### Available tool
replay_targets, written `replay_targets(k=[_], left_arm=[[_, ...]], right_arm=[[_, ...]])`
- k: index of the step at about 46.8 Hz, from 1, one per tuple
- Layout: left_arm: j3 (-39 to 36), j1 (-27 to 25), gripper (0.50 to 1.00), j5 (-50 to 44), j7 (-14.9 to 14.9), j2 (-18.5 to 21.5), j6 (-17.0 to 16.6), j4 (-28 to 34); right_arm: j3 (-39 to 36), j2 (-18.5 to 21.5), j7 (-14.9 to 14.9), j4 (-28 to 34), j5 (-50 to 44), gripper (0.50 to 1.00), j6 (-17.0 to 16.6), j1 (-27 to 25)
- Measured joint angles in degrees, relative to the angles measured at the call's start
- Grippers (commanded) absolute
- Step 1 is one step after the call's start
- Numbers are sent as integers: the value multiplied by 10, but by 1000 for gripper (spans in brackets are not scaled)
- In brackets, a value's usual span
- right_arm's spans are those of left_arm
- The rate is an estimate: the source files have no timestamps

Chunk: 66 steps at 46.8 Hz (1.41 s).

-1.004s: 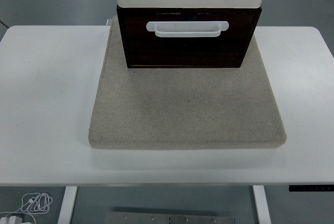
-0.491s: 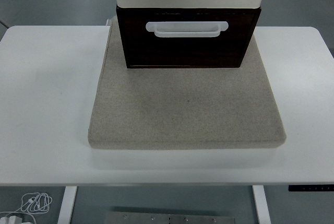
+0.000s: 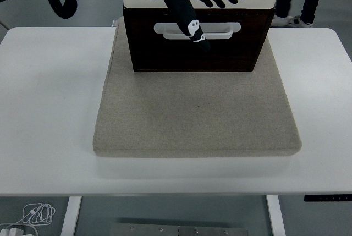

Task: Open the drawer under the combination cabinet

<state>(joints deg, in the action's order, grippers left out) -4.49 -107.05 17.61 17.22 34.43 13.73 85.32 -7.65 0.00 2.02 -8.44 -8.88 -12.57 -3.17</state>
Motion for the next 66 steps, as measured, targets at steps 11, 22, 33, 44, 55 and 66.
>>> replay_targets(k=[11,22,33,44,55,66], left_arm=[[-37,5,1000,-11,24,-25,5,-34],[-44,6,1000,-10,41,-44,25,-86],[-45,23,1000,-3,61,-71,30,-142],[-49,32,1000,20,63,-96,70,-208],[-43,29,1000,29,70,-113,114,-232],[-41,25,1000,29,73,-115,125,-232]], right_arm=[[0,0,0,0,0,926,0,0],[0,0,0,0,0,926,0,0],[0,0,0,0,0,926,0,0],[0,0,0,0,0,926,0,0],[0,0,0,0,0,926,0,0],[0,0,0,0,0,926,0,0]])
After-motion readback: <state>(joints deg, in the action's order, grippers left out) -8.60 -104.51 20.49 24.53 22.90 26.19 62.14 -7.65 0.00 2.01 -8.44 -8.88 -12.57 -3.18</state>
